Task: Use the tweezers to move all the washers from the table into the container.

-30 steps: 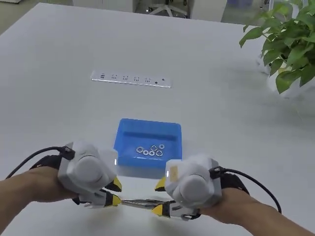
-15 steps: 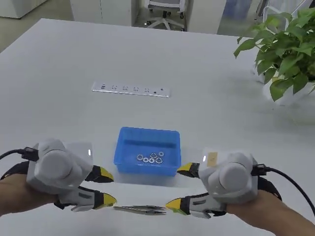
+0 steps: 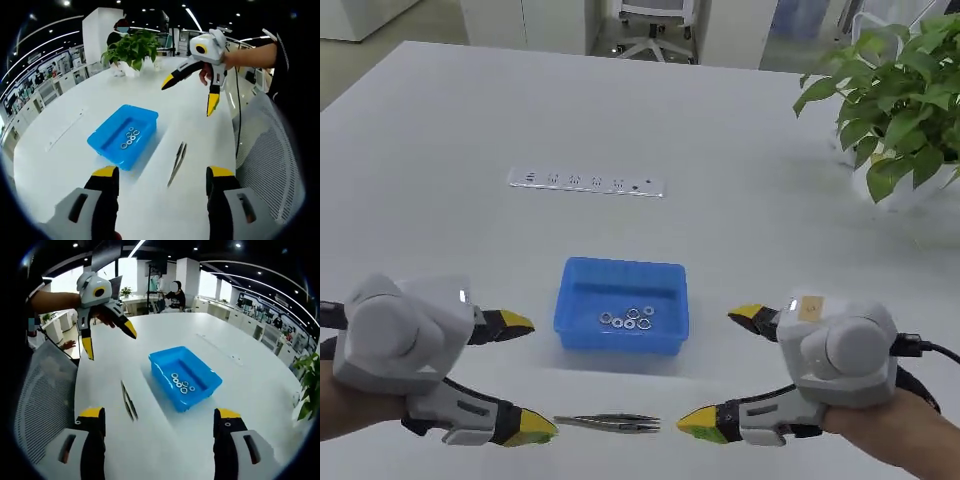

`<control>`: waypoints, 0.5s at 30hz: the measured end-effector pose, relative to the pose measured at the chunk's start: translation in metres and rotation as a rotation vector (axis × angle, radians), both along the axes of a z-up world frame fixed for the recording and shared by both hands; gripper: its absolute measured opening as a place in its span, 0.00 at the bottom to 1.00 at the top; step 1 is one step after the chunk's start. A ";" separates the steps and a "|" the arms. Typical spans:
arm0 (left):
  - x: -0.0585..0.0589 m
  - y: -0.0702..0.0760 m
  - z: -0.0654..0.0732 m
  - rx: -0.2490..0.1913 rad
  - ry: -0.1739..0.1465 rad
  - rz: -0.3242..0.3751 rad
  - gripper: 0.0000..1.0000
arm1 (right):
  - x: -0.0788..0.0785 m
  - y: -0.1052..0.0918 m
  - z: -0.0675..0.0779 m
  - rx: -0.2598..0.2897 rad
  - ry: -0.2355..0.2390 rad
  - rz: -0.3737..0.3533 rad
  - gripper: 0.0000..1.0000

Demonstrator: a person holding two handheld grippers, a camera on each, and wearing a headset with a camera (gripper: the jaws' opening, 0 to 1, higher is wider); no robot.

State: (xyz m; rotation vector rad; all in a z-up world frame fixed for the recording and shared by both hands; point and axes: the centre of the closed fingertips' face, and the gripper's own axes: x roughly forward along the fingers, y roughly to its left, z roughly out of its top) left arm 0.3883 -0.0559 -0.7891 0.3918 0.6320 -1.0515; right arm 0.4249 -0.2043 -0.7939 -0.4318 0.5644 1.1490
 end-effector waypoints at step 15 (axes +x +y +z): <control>0.017 0.002 0.019 -0.018 -0.026 0.055 0.99 | 0.005 -0.015 0.006 0.027 0.005 -0.014 1.00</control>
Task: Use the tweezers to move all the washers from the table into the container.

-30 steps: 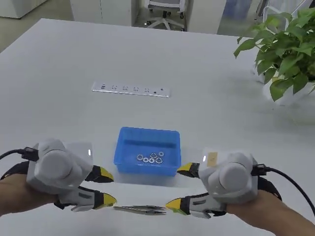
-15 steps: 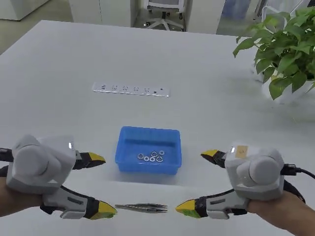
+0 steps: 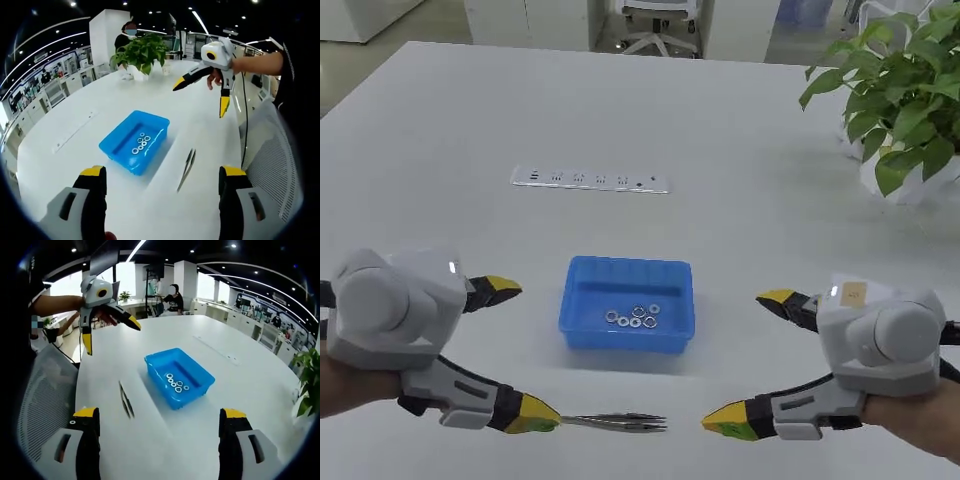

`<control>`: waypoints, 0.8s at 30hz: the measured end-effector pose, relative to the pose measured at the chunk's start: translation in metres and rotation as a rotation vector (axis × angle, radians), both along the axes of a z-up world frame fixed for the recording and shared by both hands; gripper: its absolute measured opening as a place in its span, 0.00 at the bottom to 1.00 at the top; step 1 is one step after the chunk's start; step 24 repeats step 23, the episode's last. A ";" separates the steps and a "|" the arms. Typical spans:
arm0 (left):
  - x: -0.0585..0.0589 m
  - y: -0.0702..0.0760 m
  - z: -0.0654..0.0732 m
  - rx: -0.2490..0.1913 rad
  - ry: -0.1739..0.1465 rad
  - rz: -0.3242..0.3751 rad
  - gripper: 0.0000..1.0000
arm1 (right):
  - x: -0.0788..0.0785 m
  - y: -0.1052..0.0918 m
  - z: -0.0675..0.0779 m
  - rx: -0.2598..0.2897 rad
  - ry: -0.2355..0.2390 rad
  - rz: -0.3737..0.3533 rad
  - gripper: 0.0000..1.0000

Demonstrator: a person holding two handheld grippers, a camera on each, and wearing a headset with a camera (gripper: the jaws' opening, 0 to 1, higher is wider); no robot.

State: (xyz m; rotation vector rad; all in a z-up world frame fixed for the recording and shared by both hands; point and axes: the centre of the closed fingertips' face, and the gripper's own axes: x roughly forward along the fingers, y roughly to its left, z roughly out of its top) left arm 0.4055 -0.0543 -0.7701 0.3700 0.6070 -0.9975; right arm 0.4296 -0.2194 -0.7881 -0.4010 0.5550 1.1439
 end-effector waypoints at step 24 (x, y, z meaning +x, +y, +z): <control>-0.003 0.003 0.002 0.005 0.024 -0.029 0.99 | 0.002 -0.015 0.001 -0.005 0.001 -0.014 1.00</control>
